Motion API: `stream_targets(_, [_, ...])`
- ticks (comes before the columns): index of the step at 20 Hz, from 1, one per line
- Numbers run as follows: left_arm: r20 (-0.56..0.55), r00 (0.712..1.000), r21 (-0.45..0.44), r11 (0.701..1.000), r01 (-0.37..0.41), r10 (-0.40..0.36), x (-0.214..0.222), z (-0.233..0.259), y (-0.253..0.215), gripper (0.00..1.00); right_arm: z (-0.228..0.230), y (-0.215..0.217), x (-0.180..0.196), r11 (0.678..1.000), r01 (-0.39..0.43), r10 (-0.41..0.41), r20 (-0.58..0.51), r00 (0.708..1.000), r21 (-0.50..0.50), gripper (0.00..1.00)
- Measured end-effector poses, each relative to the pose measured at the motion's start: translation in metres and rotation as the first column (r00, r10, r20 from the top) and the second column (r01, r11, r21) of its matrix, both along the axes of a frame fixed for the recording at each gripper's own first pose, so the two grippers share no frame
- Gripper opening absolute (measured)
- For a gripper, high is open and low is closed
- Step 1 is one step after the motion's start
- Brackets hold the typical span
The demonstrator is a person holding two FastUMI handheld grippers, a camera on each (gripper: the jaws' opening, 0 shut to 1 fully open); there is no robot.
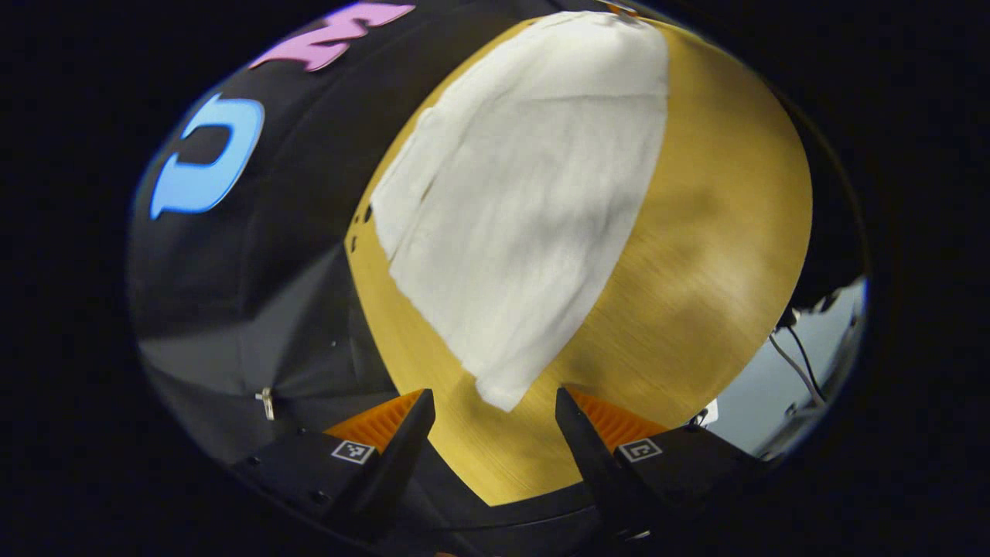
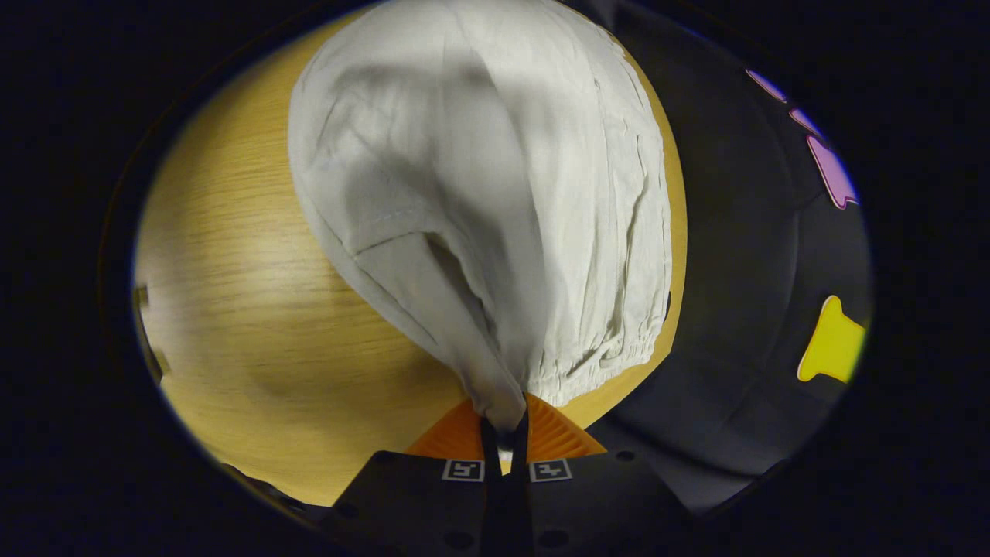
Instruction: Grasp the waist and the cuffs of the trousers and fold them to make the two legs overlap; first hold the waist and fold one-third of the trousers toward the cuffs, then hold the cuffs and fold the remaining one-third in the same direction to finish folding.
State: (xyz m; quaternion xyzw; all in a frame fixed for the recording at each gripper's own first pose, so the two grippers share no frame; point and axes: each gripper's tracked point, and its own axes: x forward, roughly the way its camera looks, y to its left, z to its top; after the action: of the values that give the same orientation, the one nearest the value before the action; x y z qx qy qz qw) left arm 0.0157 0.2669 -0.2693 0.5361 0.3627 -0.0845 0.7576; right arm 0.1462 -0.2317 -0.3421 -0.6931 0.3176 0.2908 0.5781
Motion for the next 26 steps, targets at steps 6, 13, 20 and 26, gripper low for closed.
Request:
stream_targets(6, [-0.004,0.989,0.153,0.977,0.145,-0.147,0.032,0.004,-0.005,0.86,0.000,-0.001,0.001,1.000,-0.008,0.008,0.016,1.000,-0.018,0.06])
stream_targets(13, [-0.039,0.994,0.129,0.986,0.106,-0.101,0.045,-0.006,-0.003,0.52,0.002,0.001,0.001,0.998,-0.028,0.030,0.037,0.999,-0.050,0.06])
stream_targets(20, [-0.003,0.997,0.142,0.987,0.081,-0.081,0.048,-0.011,-0.008,0.07,0.003,0.000,0.001,0.999,-0.006,0.008,0.043,0.999,-0.046,0.06])
stream_targets(26, [0.046,0.999,0.099,0.995,-0.008,0.004,0.048,-0.010,-0.003,0.06,0.009,-0.006,0.006,0.998,0.015,-0.011,0.070,0.998,-0.058,0.06])
